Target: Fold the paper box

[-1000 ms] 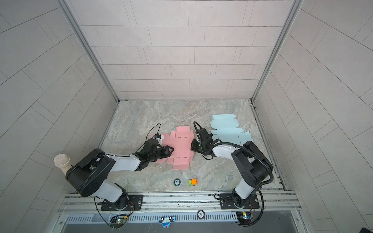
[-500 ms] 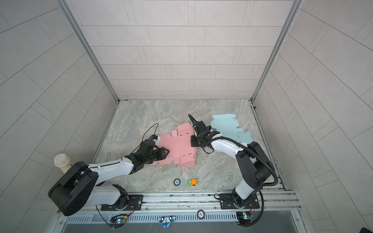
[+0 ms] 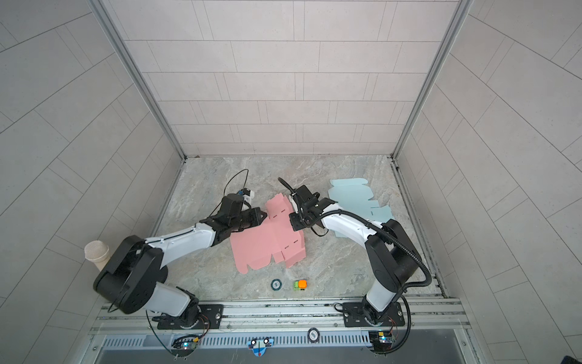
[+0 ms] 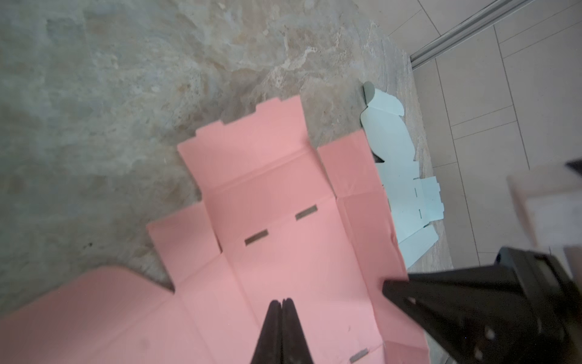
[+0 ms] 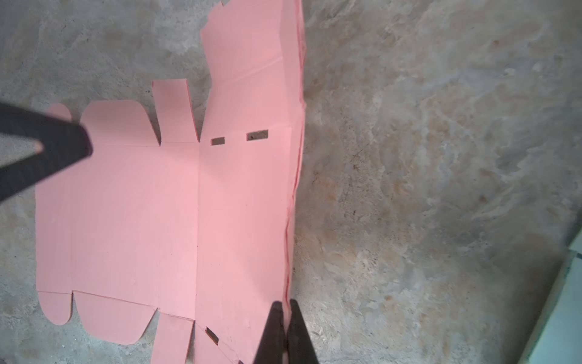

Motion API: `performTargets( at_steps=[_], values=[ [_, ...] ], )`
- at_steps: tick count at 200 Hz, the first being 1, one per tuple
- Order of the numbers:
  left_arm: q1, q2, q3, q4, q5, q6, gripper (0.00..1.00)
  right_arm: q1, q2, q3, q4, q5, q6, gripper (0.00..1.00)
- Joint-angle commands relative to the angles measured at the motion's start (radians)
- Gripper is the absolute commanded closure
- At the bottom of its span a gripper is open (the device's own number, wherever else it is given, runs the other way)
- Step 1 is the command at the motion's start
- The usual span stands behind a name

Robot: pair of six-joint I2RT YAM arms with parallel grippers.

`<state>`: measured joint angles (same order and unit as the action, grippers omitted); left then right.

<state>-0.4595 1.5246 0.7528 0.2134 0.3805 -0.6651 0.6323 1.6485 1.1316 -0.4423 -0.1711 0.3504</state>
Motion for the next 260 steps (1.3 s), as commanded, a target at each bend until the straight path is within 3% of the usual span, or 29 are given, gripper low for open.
performTargets(
  at_steps=[1,55,117,260],
  values=[
    [0.011,0.091,0.102,0.042,0.054,-0.011,1.00,0.025,0.013,0.011,-0.023,0.022,-0.017,1.00],
    [0.041,0.248,0.272,0.069,0.103,-0.049,1.00,0.051,-0.001,0.014,-0.011,0.025,-0.028,1.00],
    [0.051,0.283,0.295,0.088,0.115,-0.062,1.00,0.075,-0.026,0.018,0.010,0.016,-0.049,1.00],
    [-0.007,0.109,0.120,0.085,0.105,-0.054,1.00,0.085,-0.050,0.054,-0.016,0.069,-0.066,1.00]
  ],
)
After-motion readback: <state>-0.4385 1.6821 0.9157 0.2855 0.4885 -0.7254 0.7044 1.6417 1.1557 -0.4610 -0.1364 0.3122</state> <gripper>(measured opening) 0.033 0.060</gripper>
